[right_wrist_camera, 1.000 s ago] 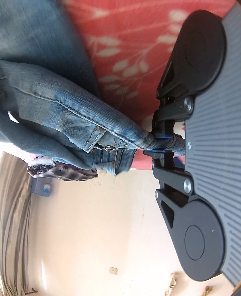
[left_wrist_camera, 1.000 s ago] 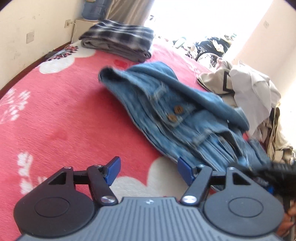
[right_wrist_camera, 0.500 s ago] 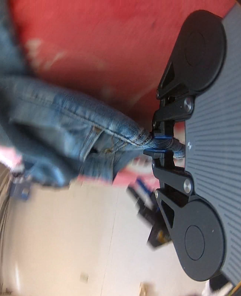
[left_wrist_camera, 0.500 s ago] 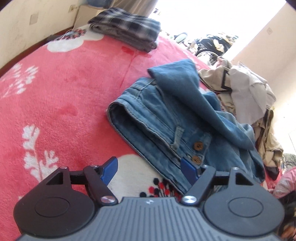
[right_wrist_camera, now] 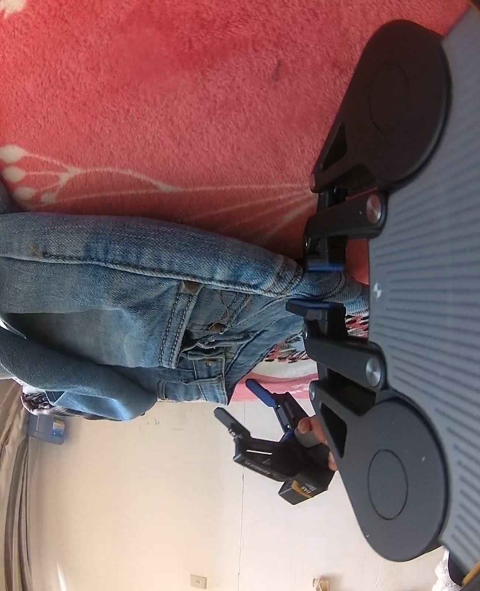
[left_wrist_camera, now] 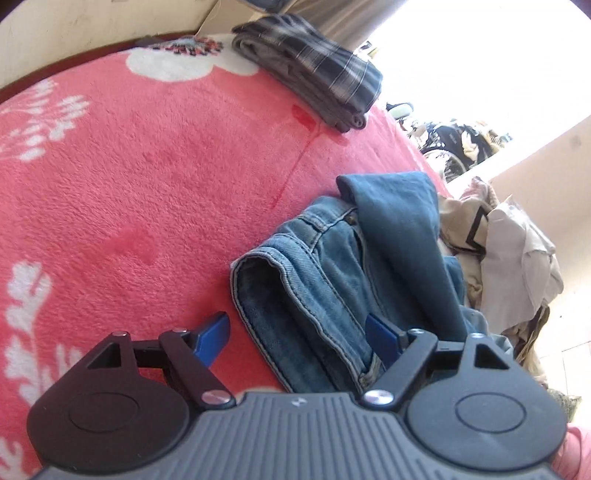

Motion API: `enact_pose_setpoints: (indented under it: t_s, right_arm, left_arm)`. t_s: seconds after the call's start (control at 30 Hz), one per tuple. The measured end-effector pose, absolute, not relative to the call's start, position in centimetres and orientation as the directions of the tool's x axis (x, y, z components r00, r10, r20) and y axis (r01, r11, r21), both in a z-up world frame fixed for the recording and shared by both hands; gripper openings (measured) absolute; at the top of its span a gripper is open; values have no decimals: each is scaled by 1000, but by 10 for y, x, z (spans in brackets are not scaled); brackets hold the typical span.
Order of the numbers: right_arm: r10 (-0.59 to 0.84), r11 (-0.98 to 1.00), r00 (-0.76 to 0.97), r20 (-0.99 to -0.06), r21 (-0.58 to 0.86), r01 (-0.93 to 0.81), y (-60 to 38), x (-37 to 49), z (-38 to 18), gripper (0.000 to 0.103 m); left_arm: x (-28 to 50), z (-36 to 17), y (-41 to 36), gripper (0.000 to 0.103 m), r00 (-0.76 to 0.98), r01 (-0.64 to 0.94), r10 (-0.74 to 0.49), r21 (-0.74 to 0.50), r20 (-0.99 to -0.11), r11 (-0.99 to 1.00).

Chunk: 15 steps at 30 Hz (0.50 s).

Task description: Fold clothes

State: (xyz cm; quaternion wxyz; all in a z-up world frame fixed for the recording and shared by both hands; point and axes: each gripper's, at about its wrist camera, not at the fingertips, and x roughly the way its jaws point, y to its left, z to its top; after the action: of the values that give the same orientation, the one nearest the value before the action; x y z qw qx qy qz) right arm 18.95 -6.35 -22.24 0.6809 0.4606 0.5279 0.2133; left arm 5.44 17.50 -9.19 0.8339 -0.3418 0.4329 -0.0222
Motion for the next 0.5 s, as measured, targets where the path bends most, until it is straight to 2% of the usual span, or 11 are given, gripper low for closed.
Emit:
enact_pose_setpoints:
  t_s: [0.37, 0.43, 0.5]
  right_arm:
    - [775, 483, 362, -518, 855, 190, -58, 149, -211, 17]
    - [776, 476, 367, -513, 858, 192, -65, 140, -210, 17]
    - [777, 469, 374, -507, 862, 194, -80, 129, -207, 17]
  left_arm:
    - [81, -97, 163, 80, 634, -251, -274, -527, -723, 812]
    - [75, -95, 161, 68, 637, -239, -264, -511, -724, 825]
    - [67, -93, 160, 61, 638, -203, -274, -501, -719, 841]
